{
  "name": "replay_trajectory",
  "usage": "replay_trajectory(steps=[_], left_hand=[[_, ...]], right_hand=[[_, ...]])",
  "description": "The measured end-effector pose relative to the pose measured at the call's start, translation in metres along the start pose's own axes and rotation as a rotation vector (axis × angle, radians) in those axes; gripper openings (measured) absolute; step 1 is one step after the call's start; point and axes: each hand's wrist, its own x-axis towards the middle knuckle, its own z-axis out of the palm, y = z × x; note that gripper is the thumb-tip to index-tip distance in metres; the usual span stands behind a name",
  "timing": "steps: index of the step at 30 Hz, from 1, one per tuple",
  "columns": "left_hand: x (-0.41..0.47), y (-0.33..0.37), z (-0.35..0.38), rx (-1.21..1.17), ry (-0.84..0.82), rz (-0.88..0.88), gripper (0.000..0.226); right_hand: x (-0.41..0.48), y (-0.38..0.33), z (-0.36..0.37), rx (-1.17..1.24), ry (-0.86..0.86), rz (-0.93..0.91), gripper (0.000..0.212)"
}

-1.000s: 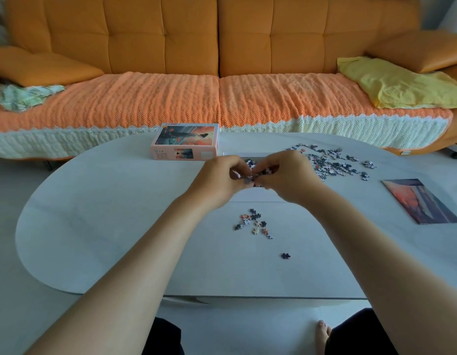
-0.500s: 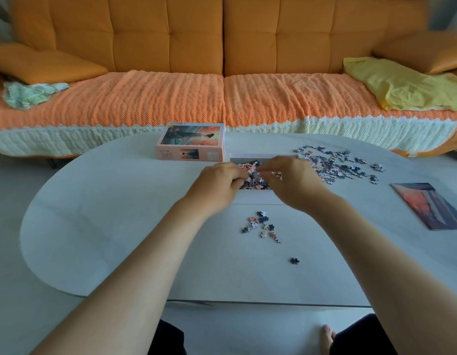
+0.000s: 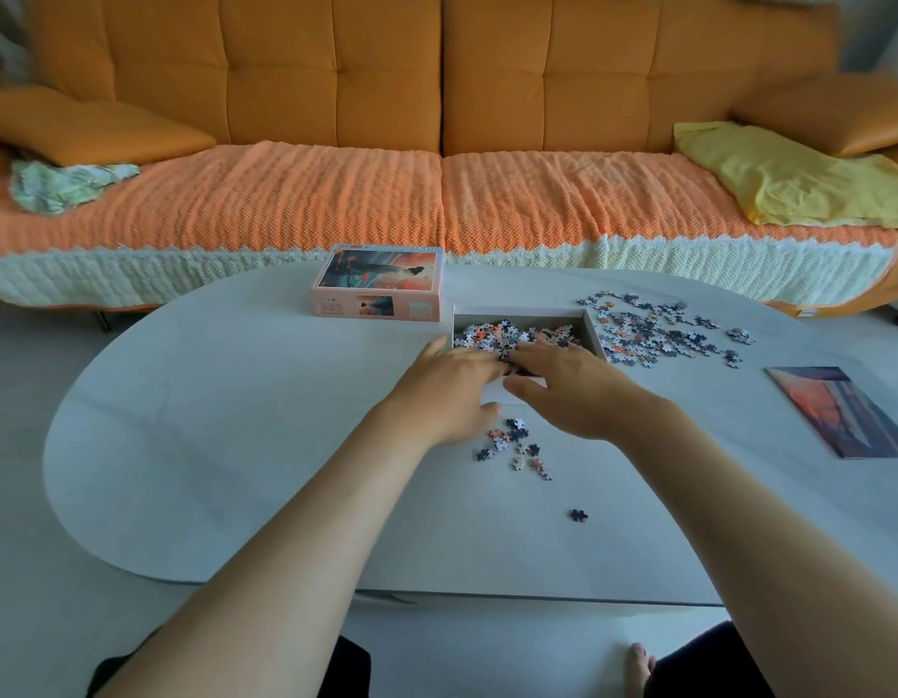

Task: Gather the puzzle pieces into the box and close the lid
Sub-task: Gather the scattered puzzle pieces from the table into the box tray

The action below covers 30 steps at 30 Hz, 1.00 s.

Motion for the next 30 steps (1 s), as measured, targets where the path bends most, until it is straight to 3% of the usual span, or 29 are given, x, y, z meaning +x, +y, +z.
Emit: replay_trajectory(steps=[4,9,11,14,18,21,26,30], left_hand=[[0.003,0.001,-0.002,-0.041,0.043,-0.006,0.05],[-0.005,0.0,-0.005,-0.036,0.261,0.074,0.037],[-0.011,-0.001,-0.008,-0.089,0.334,0.104,0.022],[-0.023,0.004,-0.012,-0.153,0.275,0.063,0.01],[-0.036,0.011,-0.004,-0.15,0.007,0.004,0.027],[-0.041,0.014,0.001,-0.162,-0.15,-0.049,0.038],[-0.04,0.022,0.008,-0.219,-0.116,-0.016,0.026],[-0.037,0.027,0.015,-0.229,-0.075,-0.027,0.016]], right_hand=[[-0.002,0.008,0.004,-0.025,0.025,0.024,0.056],[-0.013,0.008,-0.006,0.127,0.419,-0.238,0.029],[-0.021,0.004,-0.01,0.142,0.459,-0.312,0.023],[-0.033,-0.002,-0.007,0.158,0.219,-0.26,0.025],[-0.043,-0.004,0.01,0.041,-0.098,-0.144,0.047],[-0.045,-0.006,0.011,0.069,-0.112,-0.128,0.042],[-0.055,0.001,-0.002,0.163,-0.138,-0.092,0.039],[-0.065,0.015,-0.014,0.195,-0.3,-0.011,0.065]])
